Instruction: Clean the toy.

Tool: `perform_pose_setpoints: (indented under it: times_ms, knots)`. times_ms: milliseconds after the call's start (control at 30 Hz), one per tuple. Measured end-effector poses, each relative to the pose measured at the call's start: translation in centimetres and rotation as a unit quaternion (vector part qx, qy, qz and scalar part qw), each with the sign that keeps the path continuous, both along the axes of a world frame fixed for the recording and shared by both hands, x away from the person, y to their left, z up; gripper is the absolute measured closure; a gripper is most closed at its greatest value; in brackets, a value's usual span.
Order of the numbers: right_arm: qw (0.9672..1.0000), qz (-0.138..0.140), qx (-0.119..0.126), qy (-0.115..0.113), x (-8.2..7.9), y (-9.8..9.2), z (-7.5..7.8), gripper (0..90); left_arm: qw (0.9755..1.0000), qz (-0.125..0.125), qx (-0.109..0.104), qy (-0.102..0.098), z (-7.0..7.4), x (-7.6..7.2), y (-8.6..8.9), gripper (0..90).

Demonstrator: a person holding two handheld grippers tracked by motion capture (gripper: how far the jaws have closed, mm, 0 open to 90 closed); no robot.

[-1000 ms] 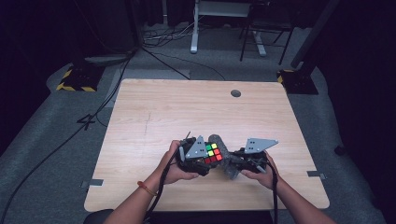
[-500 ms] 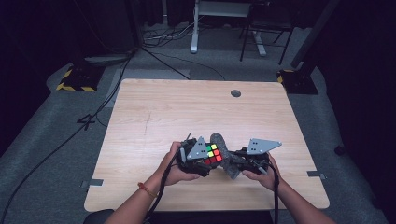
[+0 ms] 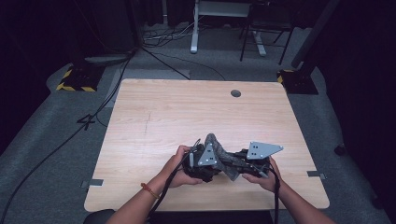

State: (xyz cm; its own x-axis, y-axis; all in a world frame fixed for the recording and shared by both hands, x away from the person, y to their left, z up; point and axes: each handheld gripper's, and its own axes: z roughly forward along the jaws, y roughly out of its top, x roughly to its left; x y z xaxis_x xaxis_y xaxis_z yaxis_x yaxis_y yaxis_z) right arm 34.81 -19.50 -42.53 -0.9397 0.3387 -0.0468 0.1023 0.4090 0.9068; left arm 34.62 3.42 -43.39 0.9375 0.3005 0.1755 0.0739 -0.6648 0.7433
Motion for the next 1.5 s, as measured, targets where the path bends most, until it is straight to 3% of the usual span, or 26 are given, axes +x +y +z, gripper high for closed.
perform_pose_setpoints:
  times_ms: [233,633,767,833,967,1133,1233,1433,1500]
  knots:
    - [0.9992,-0.022,-0.032,0.008,1.0,-0.5,-0.9,76.5,0.9999,0.007,-0.014,0.0,0.3,0.2,0.6,33.2]
    - [0.9947,-0.031,-0.082,0.053,2.5,-0.7,-2.9,76.4,0.9984,0.021,-0.052,-0.005,1.5,0.4,2.2,33.2]
    - [0.995,-0.033,-0.075,0.057,2.6,-0.8,-2.9,76.4,0.9985,0.021,-0.051,-0.006,1.4,0.4,2.2,33.2]
    - [0.9968,-0.031,-0.057,0.047,2.3,-0.8,-2.3,76.4,0.9988,0.025,-0.041,-0.01,1.2,0.4,1.9,33.2]
    - [0.9986,-0.026,-0.042,0.018,1.3,-0.5,-1.1,76.4,0.9995,0.02,-0.022,-0.015,0.8,0.3,1.2,33.2]
    - [0.9995,-0.009,-0.028,0.008,0.6,-0.2,-0.5,76.3,0.9995,0.016,-0.027,-0.01,0.6,0.3,1.0,33.2]
    - [0.9993,-0.009,-0.033,0.012,0.9,-0.3,-0.6,76.2,0.9991,0.013,-0.038,-0.015,0.9,0.1,1.2,33.2]
    - [0.9949,-0.023,-0.087,0.045,2.0,-0.4,-2.3,76.1,0.9974,0.016,-0.068,-0.019,1.7,0.1,2.1,33.2]
    - [0.9945,-0.02,-0.085,0.057,2.2,-0.5,-2.6,76.0,0.997,0.014,-0.074,-0.019,1.8,0.1,2.2,33.2]
